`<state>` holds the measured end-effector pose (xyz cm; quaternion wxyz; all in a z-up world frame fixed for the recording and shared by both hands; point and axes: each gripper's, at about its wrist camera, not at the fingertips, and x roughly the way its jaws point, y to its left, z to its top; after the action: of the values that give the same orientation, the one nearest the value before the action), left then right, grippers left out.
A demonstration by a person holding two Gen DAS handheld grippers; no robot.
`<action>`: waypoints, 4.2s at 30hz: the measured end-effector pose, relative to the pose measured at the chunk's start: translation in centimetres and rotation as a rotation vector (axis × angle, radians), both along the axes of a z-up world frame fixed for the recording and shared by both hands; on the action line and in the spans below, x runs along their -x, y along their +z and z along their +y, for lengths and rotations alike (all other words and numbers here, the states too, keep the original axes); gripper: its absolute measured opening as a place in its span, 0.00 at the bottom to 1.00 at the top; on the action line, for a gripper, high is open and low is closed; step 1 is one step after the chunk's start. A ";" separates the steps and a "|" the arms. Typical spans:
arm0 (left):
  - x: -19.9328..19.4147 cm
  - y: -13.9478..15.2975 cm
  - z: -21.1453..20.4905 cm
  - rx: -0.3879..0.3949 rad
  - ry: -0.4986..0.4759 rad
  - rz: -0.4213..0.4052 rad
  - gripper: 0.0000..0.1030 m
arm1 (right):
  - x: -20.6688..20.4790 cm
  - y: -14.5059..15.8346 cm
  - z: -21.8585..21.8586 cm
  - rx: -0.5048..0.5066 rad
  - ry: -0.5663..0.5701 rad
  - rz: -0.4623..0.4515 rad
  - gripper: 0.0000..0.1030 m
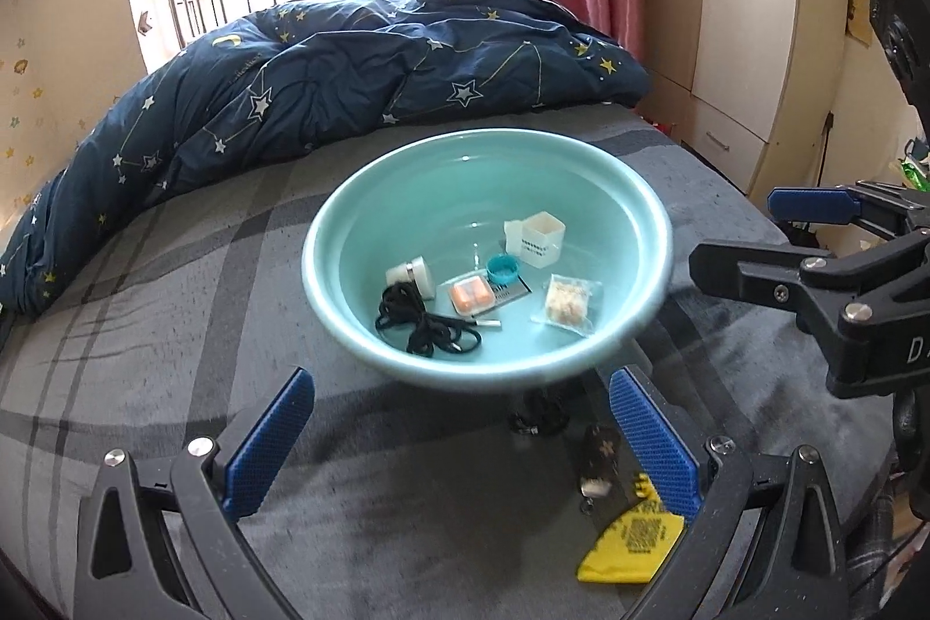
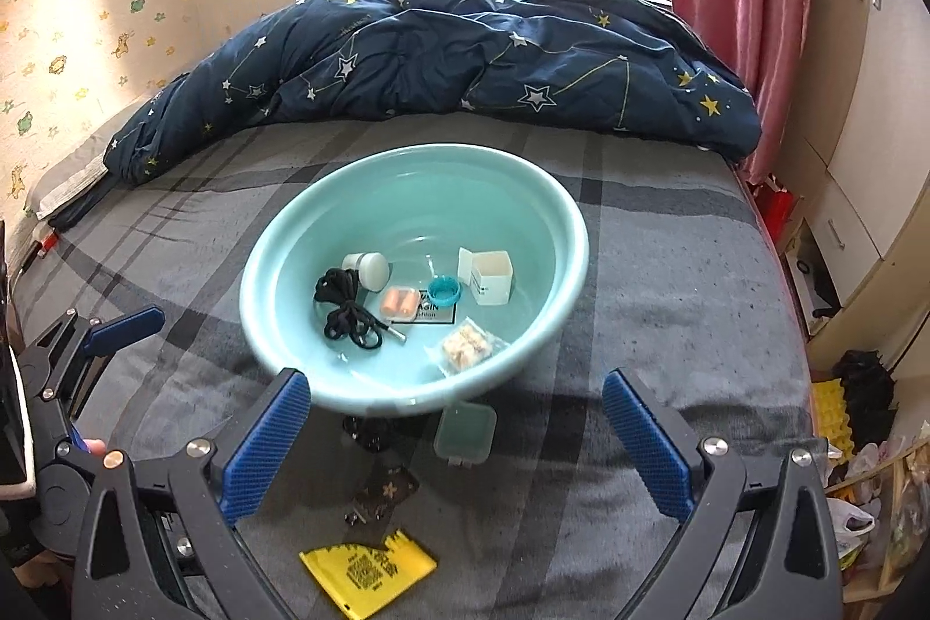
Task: Organize objects
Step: 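Withdraw both grippers from the basin toward the yellow card, then close the left gripper on the yellow printed card, then lift the yellow card with the left gripper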
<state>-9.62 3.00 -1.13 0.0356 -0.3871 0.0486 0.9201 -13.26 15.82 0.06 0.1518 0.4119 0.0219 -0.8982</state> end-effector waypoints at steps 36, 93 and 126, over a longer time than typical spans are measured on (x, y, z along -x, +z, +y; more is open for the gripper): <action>-7.0 -2.8 2.4 -0.014 -0.032 -0.005 1.00 | -7.4 -3.0 2.6 0.032 -0.044 0.022 1.00; -4.7 -11.4 6.0 -0.136 -0.193 -0.192 0.59 | -6.2 -8.2 5.1 0.008 -0.108 -0.110 1.00; -3.9 -8.7 -4.2 -0.138 0.024 -0.115 0.59 | -2.7 -11.3 -4.2 -0.090 0.039 -0.180 1.00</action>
<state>-5.73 -1.18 -9.80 0.0540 -0.4366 -0.0217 0.8978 -10.55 11.66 -11.27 0.1519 0.4967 0.0565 -0.8527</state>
